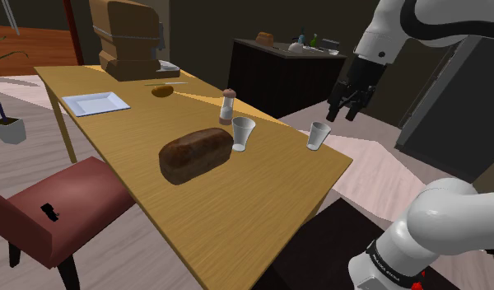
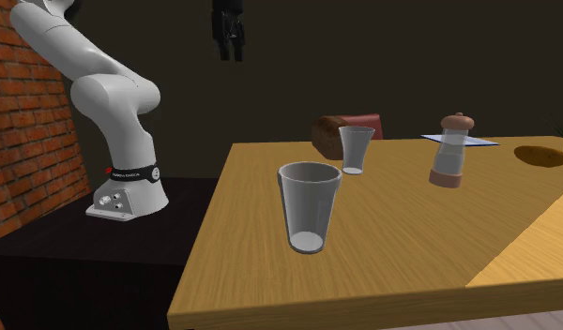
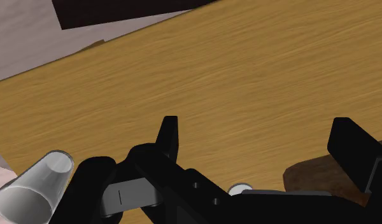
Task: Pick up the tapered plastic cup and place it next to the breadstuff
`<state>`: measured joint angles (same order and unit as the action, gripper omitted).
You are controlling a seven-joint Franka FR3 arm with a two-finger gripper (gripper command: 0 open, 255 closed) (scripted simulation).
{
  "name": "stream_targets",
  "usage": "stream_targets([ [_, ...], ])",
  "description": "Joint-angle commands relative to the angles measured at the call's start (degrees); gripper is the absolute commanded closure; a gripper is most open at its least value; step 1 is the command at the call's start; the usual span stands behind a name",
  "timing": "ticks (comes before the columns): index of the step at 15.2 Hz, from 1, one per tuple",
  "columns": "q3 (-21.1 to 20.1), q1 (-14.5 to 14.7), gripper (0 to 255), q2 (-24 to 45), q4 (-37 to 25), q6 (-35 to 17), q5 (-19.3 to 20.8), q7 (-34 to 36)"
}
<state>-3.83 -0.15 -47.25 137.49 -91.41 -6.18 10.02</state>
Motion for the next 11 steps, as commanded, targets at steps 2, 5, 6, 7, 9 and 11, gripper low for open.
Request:
stream_targets([
  [2,1.18,-0.42,0,0.65,0.38,-0.94,0.72,-1.39],
  [5,4.70,-1.66,0,3.10,1.07,-3.85,2.77,-5.52],
  [6,5.85,-2.07,0,4.08,1.15,-4.85,3.39,-6.88],
  [7,7.02,-2.44,0,5.14,1.15,-5.85,3.99,-8.23],
  [9,9.33,-3.16,0,7.47,0.94,-7.86,5.07,-10.92],
  [11,11.62,-3.79,0,10.09,0.42,-9.86,5.96,-13.61],
])
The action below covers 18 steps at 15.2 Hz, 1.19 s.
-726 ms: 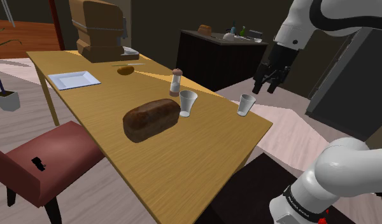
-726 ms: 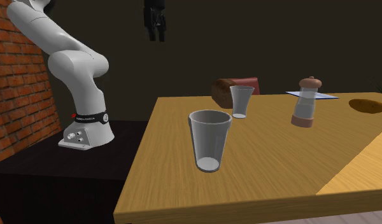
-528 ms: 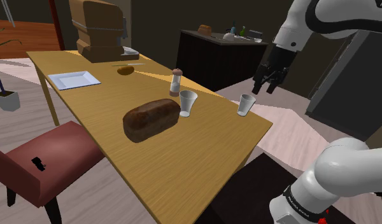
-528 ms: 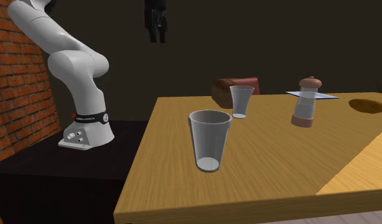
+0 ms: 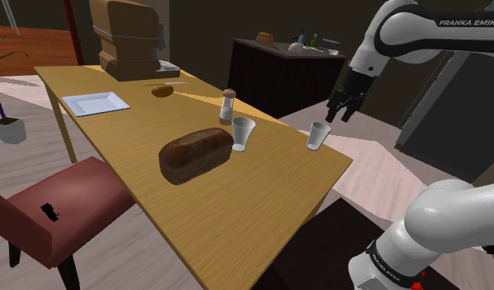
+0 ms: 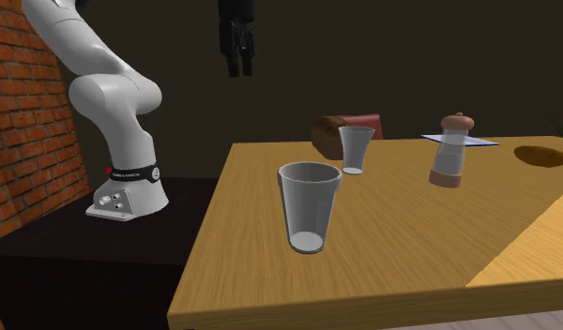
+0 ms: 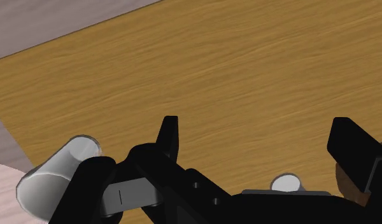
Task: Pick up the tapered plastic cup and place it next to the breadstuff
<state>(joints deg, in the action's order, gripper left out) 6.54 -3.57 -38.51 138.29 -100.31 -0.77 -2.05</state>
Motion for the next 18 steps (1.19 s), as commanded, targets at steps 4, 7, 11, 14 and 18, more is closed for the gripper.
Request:
stream_targets([
  [4,5.74,-1.35,0,7.37,-2.33,-4.81,1.65,-6.95],
  [7,9.03,-1.81,0,12.49,-4.58,-7.45,1.74,-11.11],
  [11,13.23,-2.16,0,20.03,-8.62,-10.44,0.65,-16.94],
  [14,16.15,-2.40,0,26.21,-12.44,-12.13,-1.21,-21.61],
  [18,19.36,-3.17,0,35.12,-18.61,-13.42,-5.10,-28.19],
])
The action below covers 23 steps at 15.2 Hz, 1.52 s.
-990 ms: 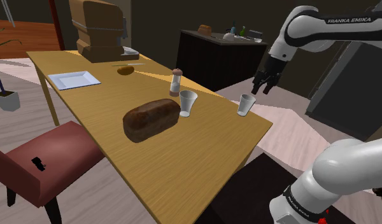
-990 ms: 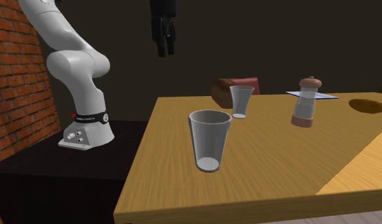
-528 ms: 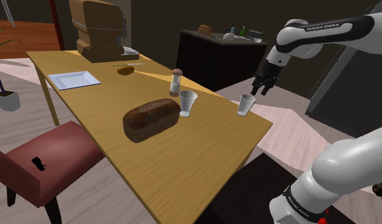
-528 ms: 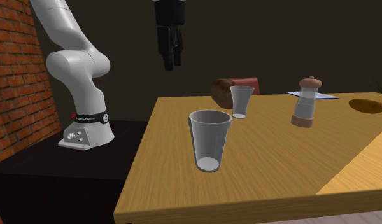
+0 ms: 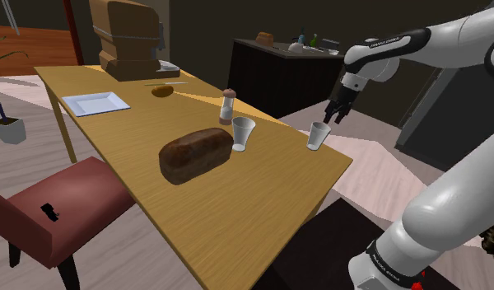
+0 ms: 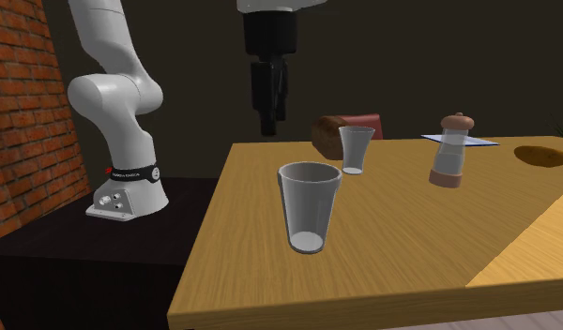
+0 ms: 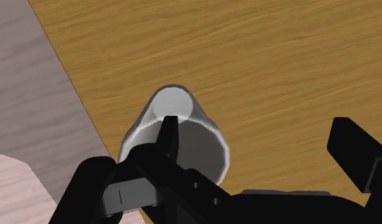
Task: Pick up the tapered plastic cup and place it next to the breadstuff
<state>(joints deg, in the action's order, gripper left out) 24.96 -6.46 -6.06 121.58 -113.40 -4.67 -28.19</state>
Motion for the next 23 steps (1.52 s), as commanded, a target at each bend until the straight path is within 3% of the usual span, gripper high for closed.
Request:
stream_targets([
  [1,1.56,-0.64,0,5.00,-3.64,-0.46,-2.39,-3.72],
  [8,3.23,-5.59,0,21.88,-18.16,1.09,-11.31,-14.15],
  [16,2.39,-5.54,0,23.76,-14.68,-4.01,-12.80,-15.13],
  [23,2.39,-5.54,0,23.76,-14.69,-4.00,-12.80,-15.13],
])
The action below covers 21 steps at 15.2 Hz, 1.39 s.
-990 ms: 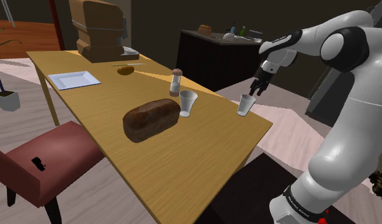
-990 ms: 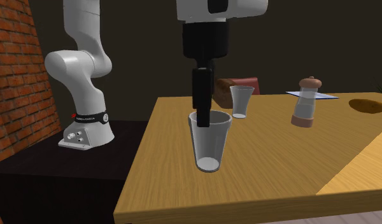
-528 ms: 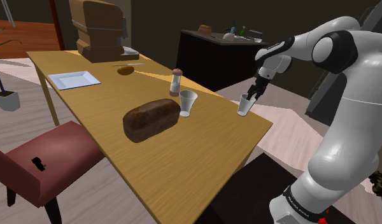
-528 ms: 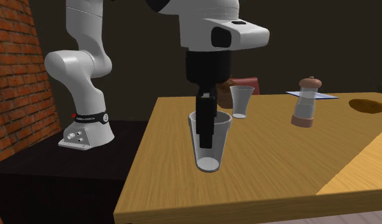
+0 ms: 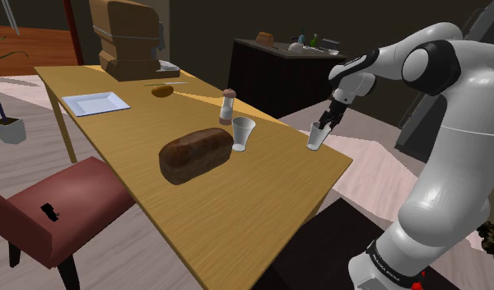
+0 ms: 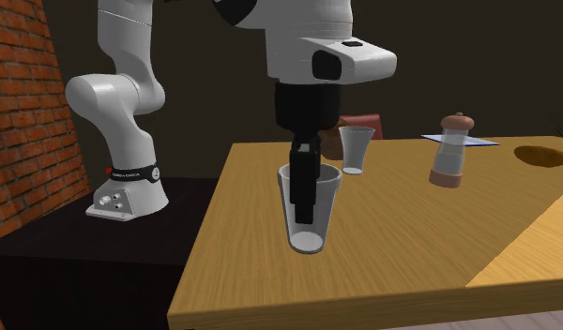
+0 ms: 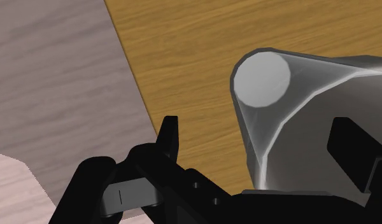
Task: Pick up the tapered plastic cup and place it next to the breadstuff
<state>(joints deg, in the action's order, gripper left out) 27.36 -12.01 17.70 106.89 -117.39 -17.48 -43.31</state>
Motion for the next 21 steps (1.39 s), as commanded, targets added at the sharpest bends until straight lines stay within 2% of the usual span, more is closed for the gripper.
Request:
stream_targets([
  [1,0.00,0.00,0,0.00,0.00,0.00,0.00,0.00],
  [2,0.00,0.00,255,0.00,0.00,0.00,0.00,0.00],
  [11,0.00,0.00,255,0.00,0.01,-0.01,0.00,0.00],
  [21,0.73,0.40,255,-3.12,-3.87,6.41,2.25,2.08],
])
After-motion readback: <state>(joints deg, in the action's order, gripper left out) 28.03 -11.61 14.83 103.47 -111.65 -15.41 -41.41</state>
